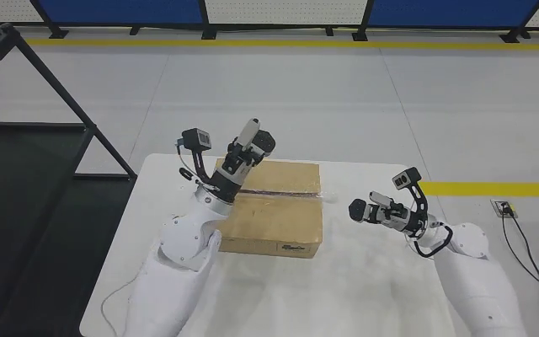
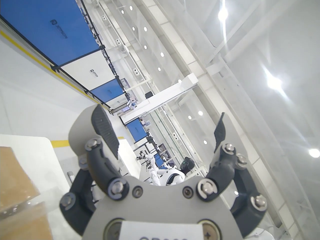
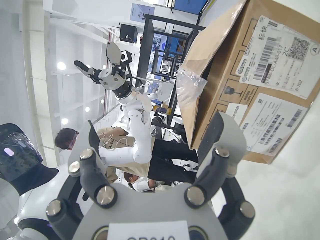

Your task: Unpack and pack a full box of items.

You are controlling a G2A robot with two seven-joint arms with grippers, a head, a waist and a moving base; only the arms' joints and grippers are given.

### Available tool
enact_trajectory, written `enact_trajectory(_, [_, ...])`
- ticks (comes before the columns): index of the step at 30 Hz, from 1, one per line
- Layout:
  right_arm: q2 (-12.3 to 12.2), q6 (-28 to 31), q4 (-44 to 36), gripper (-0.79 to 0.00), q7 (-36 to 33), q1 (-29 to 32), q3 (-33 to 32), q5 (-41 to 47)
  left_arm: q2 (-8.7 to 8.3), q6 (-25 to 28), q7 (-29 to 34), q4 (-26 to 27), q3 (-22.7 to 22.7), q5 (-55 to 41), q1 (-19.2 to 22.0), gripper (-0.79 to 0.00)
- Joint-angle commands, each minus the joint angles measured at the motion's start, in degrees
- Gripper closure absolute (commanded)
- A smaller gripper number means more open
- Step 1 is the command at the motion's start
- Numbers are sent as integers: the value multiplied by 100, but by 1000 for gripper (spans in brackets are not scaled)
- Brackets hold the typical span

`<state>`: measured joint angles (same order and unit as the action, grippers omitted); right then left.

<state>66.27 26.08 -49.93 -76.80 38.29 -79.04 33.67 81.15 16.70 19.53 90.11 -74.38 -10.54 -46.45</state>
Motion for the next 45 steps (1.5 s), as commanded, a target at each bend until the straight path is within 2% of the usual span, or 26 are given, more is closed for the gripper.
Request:
enact_trajectory(1, [0,-1,1,-785,-7,1,0,0,-36,-221,176,157,-213,-43,-92,-785])
enact_trajectory(21, [0,-1,1,-785,-7,1,0,0,-36,-221,176,157,-213,-43,-92,-785])
enact_trajectory(27, [-24,-315,-878,-785,400,239,-13,-28,-61,-356,173,407,-315,-110,-228,-785])
enact_trajectory(31, [-61,-496,-1598,-785,526,387,-20,-202,-114,-548,492,630,-605,-478,-400,-785])
enact_trajectory(36, [-54,-1023,-2131,-785,861,339,264,-672,-219,-781,1175,642,-1146,-1023,-674,-785])
enact_trajectory(41, [24,-1313,-1940,-785,1240,18,644,-817,-317,-855,1930,497,-1544,-1431,-959,-785])
enact_trajectory(45, [84,-1380,-1641,-785,1307,-237,840,-687,-362,-737,2158,400,-1632,-1453,-1128,-785])
